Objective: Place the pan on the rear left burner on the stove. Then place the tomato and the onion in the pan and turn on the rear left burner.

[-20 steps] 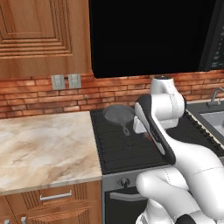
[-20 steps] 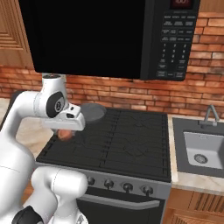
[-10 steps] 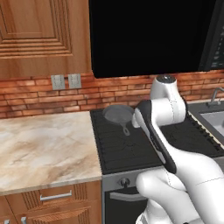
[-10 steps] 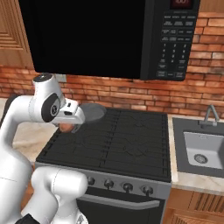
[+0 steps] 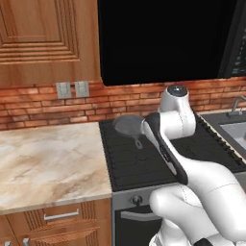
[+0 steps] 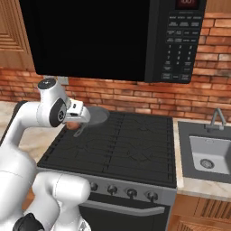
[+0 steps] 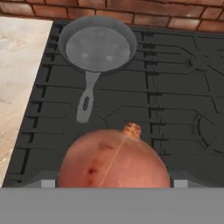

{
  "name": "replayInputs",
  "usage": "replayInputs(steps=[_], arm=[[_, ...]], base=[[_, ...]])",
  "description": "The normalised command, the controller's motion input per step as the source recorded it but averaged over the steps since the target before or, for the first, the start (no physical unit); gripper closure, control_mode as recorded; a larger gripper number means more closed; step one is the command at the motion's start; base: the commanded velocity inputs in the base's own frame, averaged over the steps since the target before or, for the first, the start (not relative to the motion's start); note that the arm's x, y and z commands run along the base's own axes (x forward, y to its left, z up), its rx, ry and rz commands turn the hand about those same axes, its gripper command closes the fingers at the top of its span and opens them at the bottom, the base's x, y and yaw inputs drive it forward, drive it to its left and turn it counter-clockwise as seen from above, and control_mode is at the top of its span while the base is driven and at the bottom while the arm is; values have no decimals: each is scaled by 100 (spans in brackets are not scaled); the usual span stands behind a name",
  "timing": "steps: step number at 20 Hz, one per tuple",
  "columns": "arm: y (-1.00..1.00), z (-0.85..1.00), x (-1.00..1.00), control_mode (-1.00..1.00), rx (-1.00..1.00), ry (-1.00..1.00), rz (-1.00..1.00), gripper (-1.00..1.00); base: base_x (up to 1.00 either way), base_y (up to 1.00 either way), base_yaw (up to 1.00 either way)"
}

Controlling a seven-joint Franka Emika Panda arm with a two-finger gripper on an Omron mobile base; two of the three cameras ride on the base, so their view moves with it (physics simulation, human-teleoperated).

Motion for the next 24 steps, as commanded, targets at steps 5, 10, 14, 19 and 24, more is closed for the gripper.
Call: replayInputs(steps=[5, 10, 14, 19, 24], arm=[[20, 0, 62, -100, 0, 0, 0, 100], [18, 0, 61, -100, 0, 0, 0, 100], [6, -6, 49, -100, 0, 0, 0, 100], [0, -24, 34, -100, 0, 0, 0, 100], [0, -39, 39, -100, 0, 0, 0, 100]], base=[[0, 0, 0], [0, 0, 0], [0, 0, 0], [0, 0, 0], [0, 0, 0]])
